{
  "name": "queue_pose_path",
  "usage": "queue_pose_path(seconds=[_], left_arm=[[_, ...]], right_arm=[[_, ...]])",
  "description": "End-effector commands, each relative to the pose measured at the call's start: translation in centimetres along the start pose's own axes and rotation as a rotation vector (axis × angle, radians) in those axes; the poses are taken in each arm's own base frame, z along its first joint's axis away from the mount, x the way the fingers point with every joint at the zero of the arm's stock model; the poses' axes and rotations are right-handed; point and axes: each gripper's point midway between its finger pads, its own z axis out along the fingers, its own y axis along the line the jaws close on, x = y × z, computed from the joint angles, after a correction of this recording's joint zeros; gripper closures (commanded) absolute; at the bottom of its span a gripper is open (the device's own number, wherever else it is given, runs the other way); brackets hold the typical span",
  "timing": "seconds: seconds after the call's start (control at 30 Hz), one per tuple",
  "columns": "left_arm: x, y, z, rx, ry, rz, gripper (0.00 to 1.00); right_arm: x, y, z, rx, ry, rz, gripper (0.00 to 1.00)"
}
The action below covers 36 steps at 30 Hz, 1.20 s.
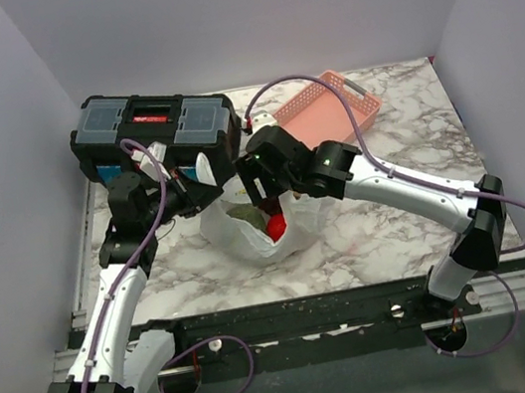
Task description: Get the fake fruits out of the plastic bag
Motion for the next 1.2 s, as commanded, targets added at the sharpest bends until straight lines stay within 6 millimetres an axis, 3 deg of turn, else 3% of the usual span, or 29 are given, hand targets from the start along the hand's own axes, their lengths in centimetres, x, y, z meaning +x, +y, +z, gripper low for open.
queue_pose_path(seconds=[0.0,0.17,0.4,0.53,0.6,0.67,0.7,0.77,0.87,0.97,1.03,1.17], left_arm=[[0.5,-0.1,0.1,0.027,0.018,0.012,1.00],[0.7,0.1,0.2,0.022,0.023,0.004,1.00],[1.1,0.8,-0.1,-0.005,0.023,0.007,1.00],[1.2,1.1,0.0,-0.018,0.022,0.000,1.00],[1.2,1.1,0.0,-0.024,0.022,-0.013,1.00],[1.1,1.0,0.1,-0.025,0.026,-0.040,1.00],[1.2,0.8,0.1,-0.018,0.030,-0.054,1.00],[1.2,0.5,0.1,-0.004,0.034,-0.074,1.00],[1.5,0.4,0.0,0.009,0.027,-0.098,1.00],[1.9,0.5,-0.2,0.010,0.026,-0.115,1.00],[2.1,0.3,-0.4,0.015,0.027,-0.121,1.00],[2.1,-0.1,-0.7,0.017,0.026,-0.115,1.00]], right_arm=[[0.2,-4.2,1.3,0.241,0.016,-0.070,0.16],[1.0,-4.9,3.0,0.306,0.038,-0.112,0.19],[2.3,-5.1,2.5,0.268,0.043,-0.125,0.43],[2.2,-1.3,1.1,-0.003,-0.024,-0.081,0.61],[1.7,1.0,-0.3,-0.154,-0.065,-0.041,0.75],[0.7,3.1,-2.6,-0.301,-0.114,0.026,0.97],[-0.3,4.2,-4.3,-0.386,-0.169,0.058,0.99],[-1.2,6.3,-8.0,-0.582,-0.250,0.101,0.99],[-2.4,6.5,-12.0,-0.684,-0.358,0.135,0.99],[-3.6,3.6,-12.5,-0.533,-0.414,0.175,0.98],[-4.3,0.8,-11.8,-0.361,-0.431,0.197,0.86],[-4.2,-1.1,-10.6,-0.219,-0.385,0.181,0.67]])
